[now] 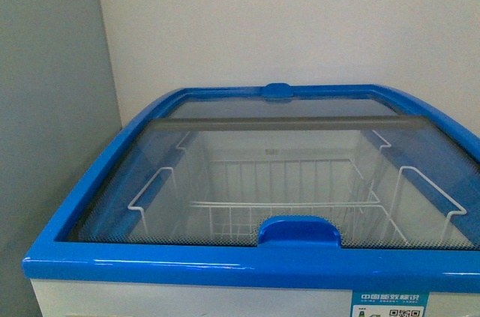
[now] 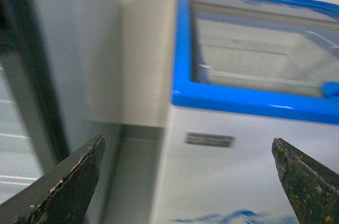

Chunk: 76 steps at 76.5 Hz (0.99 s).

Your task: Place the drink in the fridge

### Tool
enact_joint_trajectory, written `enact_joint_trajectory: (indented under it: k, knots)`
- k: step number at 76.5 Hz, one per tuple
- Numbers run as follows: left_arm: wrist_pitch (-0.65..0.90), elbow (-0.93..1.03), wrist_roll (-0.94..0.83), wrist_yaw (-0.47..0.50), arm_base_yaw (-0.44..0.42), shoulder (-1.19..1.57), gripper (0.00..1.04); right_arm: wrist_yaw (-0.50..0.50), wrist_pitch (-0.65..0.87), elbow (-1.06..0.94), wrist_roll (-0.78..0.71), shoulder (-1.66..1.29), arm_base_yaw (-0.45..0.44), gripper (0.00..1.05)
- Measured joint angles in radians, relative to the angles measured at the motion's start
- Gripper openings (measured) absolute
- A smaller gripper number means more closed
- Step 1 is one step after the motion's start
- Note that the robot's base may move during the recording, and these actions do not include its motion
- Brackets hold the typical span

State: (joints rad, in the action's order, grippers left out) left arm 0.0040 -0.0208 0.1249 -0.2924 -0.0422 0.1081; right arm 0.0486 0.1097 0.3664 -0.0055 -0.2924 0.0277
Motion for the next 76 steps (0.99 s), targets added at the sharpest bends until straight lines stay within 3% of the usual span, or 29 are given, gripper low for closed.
enact_joint_trajectory:
  k: [9,23,37,57,76]
  knots:
    - [0.19,-0.002,-0.003,-0.063,-0.012,0.177,0.97,0.0,0.0,0.0,0.0,0.0,0.0,0.37]
    - [0.629,-0.107,-0.118,-0.155,-0.05,0.66,0.97,0.0,0.0,0.0,0.0,0.0,0.0,0.37]
    - [0.814,-0.303,-0.303,-0.234,-0.028,0.991,0.97,0.001,0.0,0.0,0.0,0.0,0.0,0.37]
    - [0.766,-0.563,-0.631,-0.355,0.067,1.255,0.97,0.001,0.0,0.0,0.0,0.0,0.0,0.37]
    - [0.548,-0.76,-0.95,-0.468,0.218,1.371,0.97,0.0,0.0,0.0,0.0,0.0,0.0,0.37]
